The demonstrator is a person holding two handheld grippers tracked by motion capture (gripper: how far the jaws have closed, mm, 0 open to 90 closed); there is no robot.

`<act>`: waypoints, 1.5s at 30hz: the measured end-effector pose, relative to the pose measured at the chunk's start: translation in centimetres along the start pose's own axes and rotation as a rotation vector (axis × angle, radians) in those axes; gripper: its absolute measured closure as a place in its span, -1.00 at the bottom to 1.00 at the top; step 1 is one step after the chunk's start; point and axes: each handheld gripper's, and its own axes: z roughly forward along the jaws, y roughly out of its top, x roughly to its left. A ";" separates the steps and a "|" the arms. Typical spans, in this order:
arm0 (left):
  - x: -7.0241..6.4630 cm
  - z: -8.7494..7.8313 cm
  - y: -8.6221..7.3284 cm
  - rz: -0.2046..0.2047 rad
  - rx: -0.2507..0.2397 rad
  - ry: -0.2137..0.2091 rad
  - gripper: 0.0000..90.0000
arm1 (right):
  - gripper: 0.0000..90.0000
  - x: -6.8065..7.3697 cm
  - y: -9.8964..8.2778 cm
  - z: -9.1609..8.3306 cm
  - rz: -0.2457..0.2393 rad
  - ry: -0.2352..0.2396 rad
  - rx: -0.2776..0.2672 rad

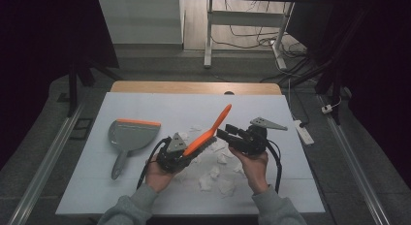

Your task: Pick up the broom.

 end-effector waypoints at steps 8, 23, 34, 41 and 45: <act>1.1 -1.1 0.0 0.013 0.029 -0.018 0.74 | -0.06 -0.3 0.0 -0.8 -0.074 -0.010 0.075; 1.4 -0.7 0.5 0.102 0.178 -0.110 0.74 | -0.24 2.1 0.8 -1.7 -0.474 -0.011 0.301; -0.4 1.3 2.5 0.256 0.293 -0.173 0.74 | -0.24 2.9 0.7 -0.9 -0.615 0.019 0.433; -1.7 1.7 3.5 0.353 0.338 -0.226 0.74 | -0.17 2.7 -0.2 0.4 -0.698 0.043 0.581; -2.0 1.8 3.8 0.372 0.332 -0.247 0.74 | 0.10 2.8 -0.9 1.0 -0.742 0.058 0.661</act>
